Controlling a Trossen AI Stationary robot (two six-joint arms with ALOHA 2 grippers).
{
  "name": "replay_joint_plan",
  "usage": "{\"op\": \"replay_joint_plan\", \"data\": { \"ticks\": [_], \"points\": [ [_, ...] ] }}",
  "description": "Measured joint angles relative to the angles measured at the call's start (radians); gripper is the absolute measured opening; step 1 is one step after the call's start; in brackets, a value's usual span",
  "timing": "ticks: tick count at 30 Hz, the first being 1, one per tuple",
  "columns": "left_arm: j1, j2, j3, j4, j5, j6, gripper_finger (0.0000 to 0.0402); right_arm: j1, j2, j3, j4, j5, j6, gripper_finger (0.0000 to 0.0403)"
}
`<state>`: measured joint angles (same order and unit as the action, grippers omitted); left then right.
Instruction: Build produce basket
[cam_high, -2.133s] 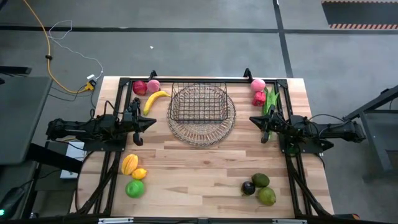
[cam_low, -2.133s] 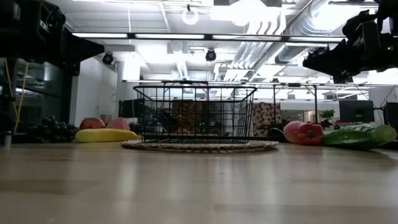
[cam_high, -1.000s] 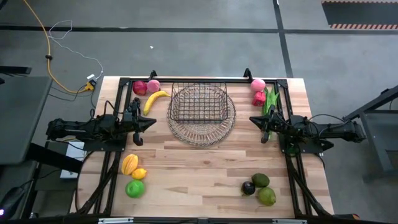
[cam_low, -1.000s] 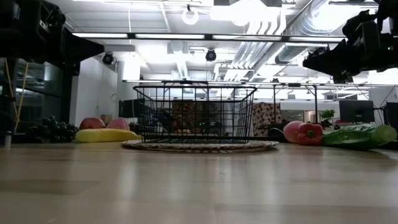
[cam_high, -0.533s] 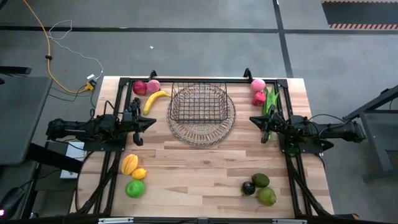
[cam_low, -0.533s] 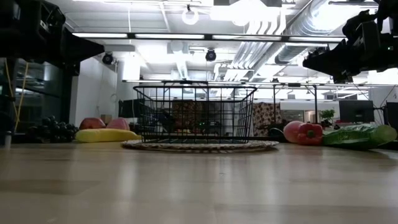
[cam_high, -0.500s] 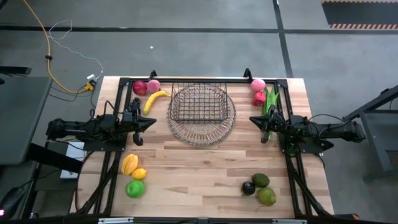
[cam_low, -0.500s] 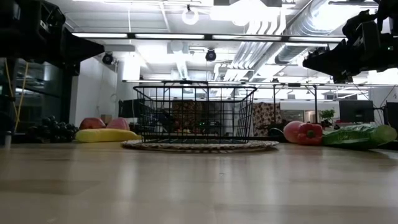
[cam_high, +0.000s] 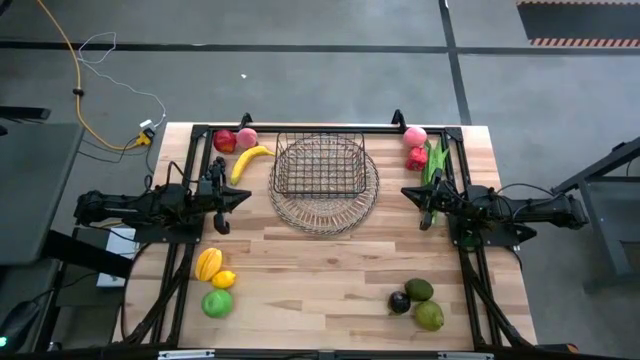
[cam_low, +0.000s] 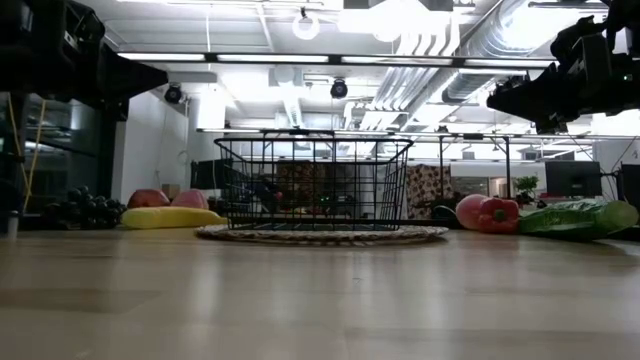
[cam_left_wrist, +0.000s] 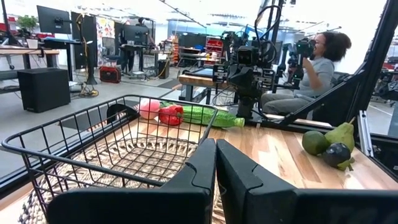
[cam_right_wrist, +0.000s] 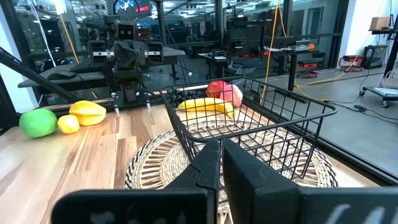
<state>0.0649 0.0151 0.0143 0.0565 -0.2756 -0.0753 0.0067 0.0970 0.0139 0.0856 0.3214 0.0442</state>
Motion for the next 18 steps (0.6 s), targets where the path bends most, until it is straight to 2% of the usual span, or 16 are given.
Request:
{"op": "replay_joint_plan", "data": {
  "ticks": [4, 10, 13, 18],
  "points": [
    [0.000, 0.000, 0.000, 0.008, -0.001, -0.001, 0.0003, 0.000, 0.000, 0.000, 0.000, 0.000, 0.000, 0.0012],
    [0.000, 0.037, 0.000, 0.179, -0.091, -0.041, 0.0011, 0.000, 0.000, 0.000, 0.000, 0.000, 0.000, 0.0012],
    [0.000, 0.107, 0.033, 0.135, -0.165, -0.069, 0.0044, 0.000, 0.000, 0.000, 0.000, 0.000, 0.000, 0.0012],
    [0.001, 0.297, 0.166, -0.066, -0.346, -0.146, 0.0140, 0.000, 0.000, 0.000, 0.000, 0.000, 0.000, 0.0012]
  ]
}}
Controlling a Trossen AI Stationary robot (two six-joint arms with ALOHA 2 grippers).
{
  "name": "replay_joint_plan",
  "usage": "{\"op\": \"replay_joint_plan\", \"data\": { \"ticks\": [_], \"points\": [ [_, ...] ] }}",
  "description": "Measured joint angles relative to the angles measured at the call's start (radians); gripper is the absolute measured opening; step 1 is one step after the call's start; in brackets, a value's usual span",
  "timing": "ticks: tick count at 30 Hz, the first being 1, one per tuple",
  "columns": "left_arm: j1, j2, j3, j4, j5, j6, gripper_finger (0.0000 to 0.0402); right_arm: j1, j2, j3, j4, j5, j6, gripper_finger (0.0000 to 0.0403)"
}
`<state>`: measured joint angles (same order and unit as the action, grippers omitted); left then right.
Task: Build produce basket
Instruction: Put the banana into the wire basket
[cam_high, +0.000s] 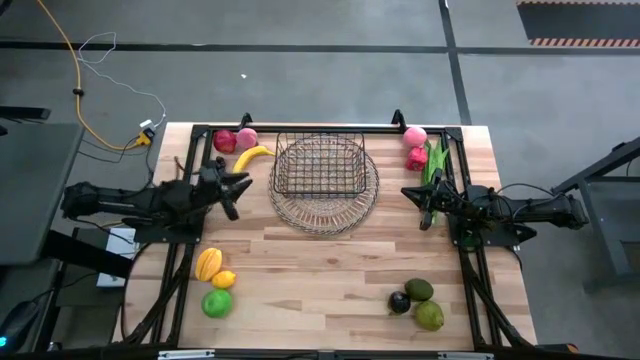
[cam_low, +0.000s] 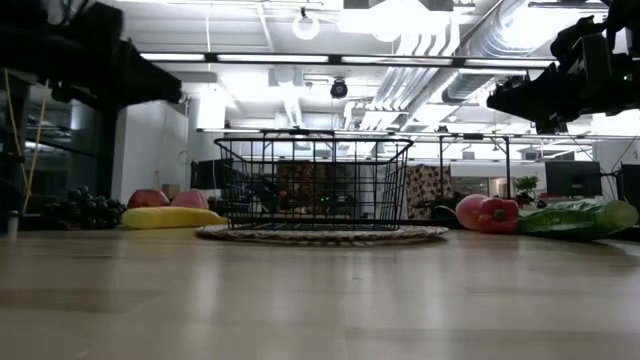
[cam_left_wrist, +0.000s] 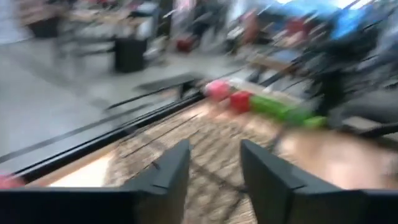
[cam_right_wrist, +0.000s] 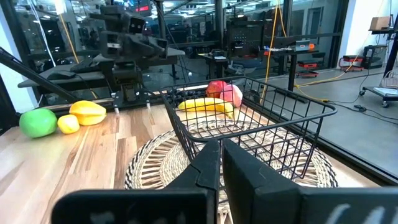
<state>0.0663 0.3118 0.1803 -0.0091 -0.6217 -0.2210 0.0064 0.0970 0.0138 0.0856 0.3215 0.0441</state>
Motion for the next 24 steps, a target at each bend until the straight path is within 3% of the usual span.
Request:
{"op": "replay_joint_plan", "data": {
  "ticks": [3, 6, 11, 16, 24],
  "points": [
    [0.030, 0.121, 0.114, -0.167, -0.116, -0.056, 0.0195, 0.000, 0.000, 0.000, 0.000, 0.000, 0.000, 0.0012],
    [0.098, 0.236, 0.230, -0.347, -0.144, -0.126, 0.0237, 0.000, 0.000, 0.000, 0.000, 0.000, 0.000, 0.0012],
    [0.279, 0.415, 0.354, -0.571, 0.004, -0.221, 0.0272, 0.000, 0.000, 0.000, 0.000, 0.000, 0.000, 0.0012],
    [0.477, 0.570, 0.368, -0.608, 0.207, -0.234, 0.0274, 0.000, 0.000, 0.000, 0.000, 0.000, 0.000, 0.0012],
    [0.659, 0.778, 0.368, -0.592, 0.260, -0.189, 0.0276, 0.000, 0.000, 0.000, 0.000, 0.000, 0.000, 0.0012]
  ]
}}
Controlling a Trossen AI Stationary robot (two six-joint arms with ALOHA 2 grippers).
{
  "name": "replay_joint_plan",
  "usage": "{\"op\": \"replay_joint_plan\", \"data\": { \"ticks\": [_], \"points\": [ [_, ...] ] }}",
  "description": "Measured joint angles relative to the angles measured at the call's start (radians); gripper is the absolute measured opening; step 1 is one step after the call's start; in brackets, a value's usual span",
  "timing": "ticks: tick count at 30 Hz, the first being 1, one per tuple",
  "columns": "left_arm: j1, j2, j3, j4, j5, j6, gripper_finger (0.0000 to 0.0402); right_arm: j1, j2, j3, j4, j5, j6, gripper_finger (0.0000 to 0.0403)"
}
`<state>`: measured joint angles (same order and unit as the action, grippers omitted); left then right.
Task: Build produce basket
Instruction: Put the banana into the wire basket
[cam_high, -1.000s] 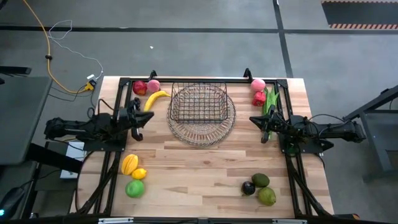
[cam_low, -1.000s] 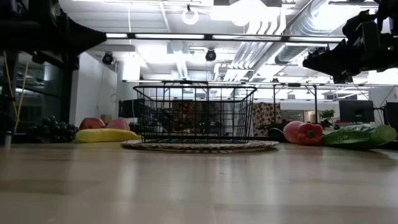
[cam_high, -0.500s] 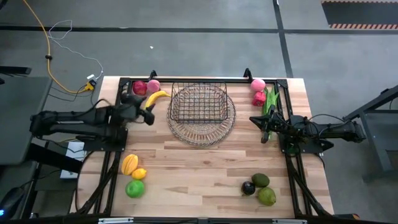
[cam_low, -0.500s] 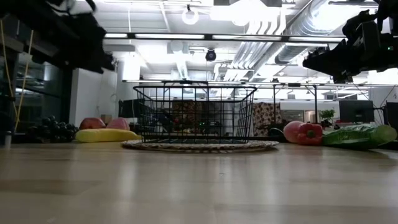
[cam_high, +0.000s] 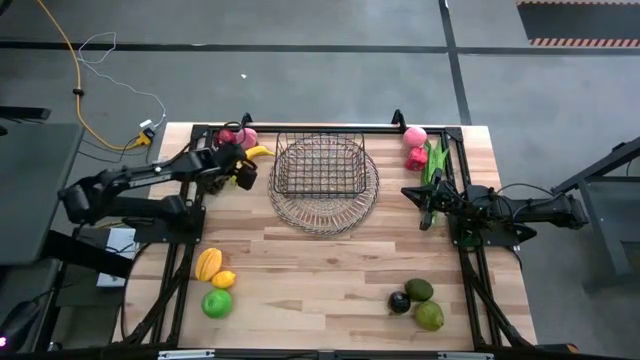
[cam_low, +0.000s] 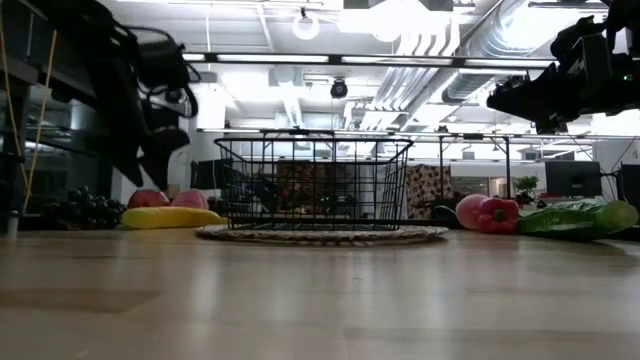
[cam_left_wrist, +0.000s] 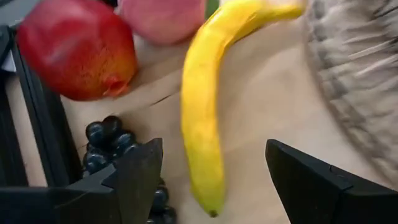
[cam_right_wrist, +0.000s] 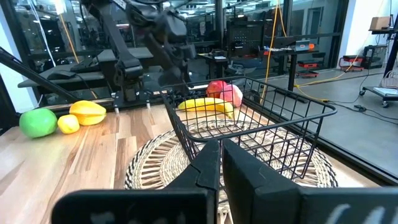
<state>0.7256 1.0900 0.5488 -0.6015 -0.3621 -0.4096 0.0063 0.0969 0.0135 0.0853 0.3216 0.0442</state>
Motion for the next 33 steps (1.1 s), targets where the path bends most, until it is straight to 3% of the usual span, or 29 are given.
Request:
{"op": "replay_joint_plan", "data": {
  "ticks": [16, 24, 28, 33],
  "points": [
    [0.094, 0.282, 0.000, 0.181, 0.007, 0.034, 0.0273, 0.000, 0.000, 0.000, 0.000, 0.000, 0.000, 0.0012],
    [0.078, 0.320, 0.000, 0.190, -0.054, 0.030, 0.0271, 0.000, 0.000, 0.000, 0.000, 0.000, 0.000, 0.0012],
    [0.078, 0.320, 0.000, 0.189, -0.056, 0.035, 0.0244, 0.000, 0.000, 0.000, 0.000, 0.000, 0.000, 0.0012],
    [0.078, 0.320, 0.000, 0.188, -0.057, 0.035, 0.0181, 0.000, 0.000, 0.000, 0.000, 0.000, 0.000, 0.0012]
  ]
}}
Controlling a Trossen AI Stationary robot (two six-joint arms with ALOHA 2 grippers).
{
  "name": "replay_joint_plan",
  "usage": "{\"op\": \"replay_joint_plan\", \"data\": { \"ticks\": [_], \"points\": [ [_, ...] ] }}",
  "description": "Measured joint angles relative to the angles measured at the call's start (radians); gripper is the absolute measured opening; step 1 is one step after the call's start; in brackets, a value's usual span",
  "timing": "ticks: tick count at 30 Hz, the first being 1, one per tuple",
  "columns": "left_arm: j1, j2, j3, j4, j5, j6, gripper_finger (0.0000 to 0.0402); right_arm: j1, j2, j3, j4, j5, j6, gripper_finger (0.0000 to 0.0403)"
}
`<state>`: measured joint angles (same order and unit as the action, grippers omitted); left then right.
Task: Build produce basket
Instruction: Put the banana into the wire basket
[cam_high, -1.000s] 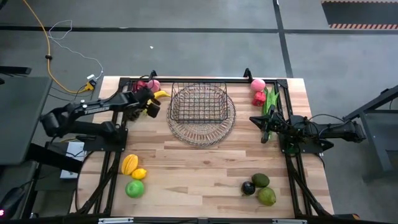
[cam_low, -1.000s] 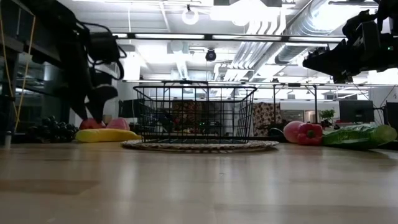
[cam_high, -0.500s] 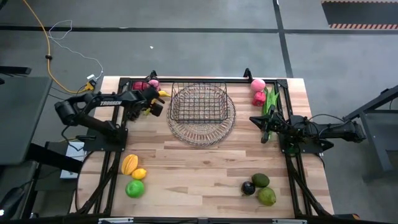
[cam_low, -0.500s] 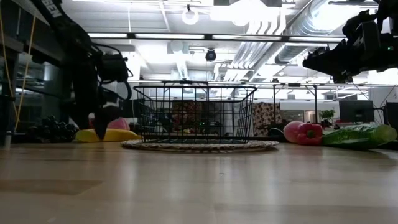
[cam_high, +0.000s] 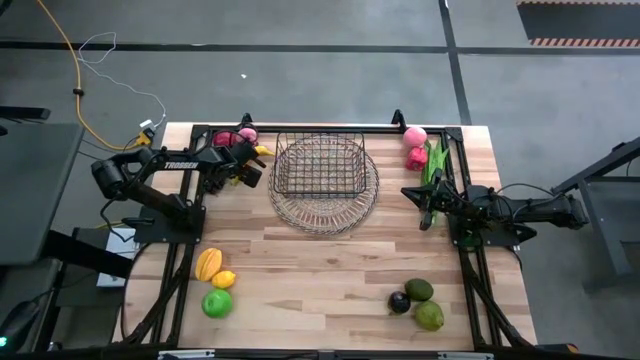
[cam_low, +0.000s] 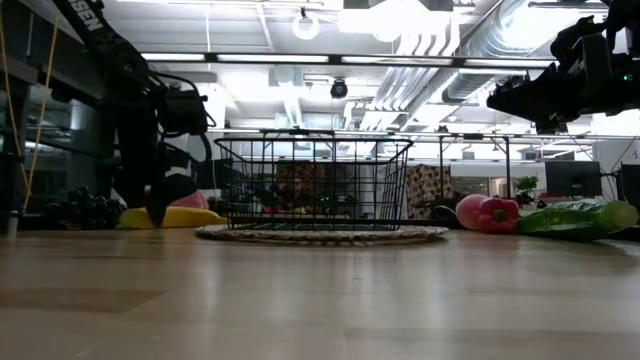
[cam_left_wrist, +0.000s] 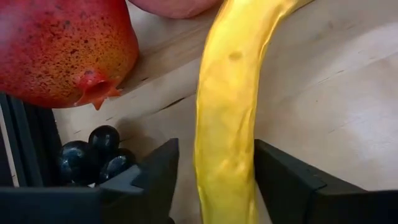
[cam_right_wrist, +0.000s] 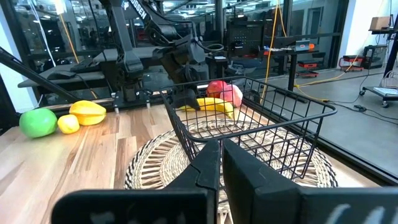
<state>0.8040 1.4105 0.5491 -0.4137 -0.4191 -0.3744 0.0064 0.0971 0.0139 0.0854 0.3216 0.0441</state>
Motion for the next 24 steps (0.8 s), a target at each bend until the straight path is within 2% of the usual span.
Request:
{"op": "replay_joint_plan", "data": {
  "ticks": [6, 9, 17, 24],
  "points": [
    [0.000, -0.003, 0.001, -0.014, 0.006, 0.000, 0.0107, 0.000, 0.000, 0.000, 0.000, 0.000, 0.000, 0.0012],
    [0.000, -0.027, 0.002, -0.038, 0.015, 0.001, 0.0086, 0.000, 0.000, 0.000, 0.000, 0.000, 0.000, 0.0012],
    [-0.015, -0.203, 0.087, -0.191, -0.028, -0.023, 0.0091, 0.000, 0.000, 0.000, 0.000, 0.000, 0.000, 0.0012],
    [-0.107, -0.422, 0.150, -0.158, -0.081, -0.002, 0.0091, 0.000, 0.000, 0.000, 0.000, 0.000, 0.000, 0.0012]
  ]
}}
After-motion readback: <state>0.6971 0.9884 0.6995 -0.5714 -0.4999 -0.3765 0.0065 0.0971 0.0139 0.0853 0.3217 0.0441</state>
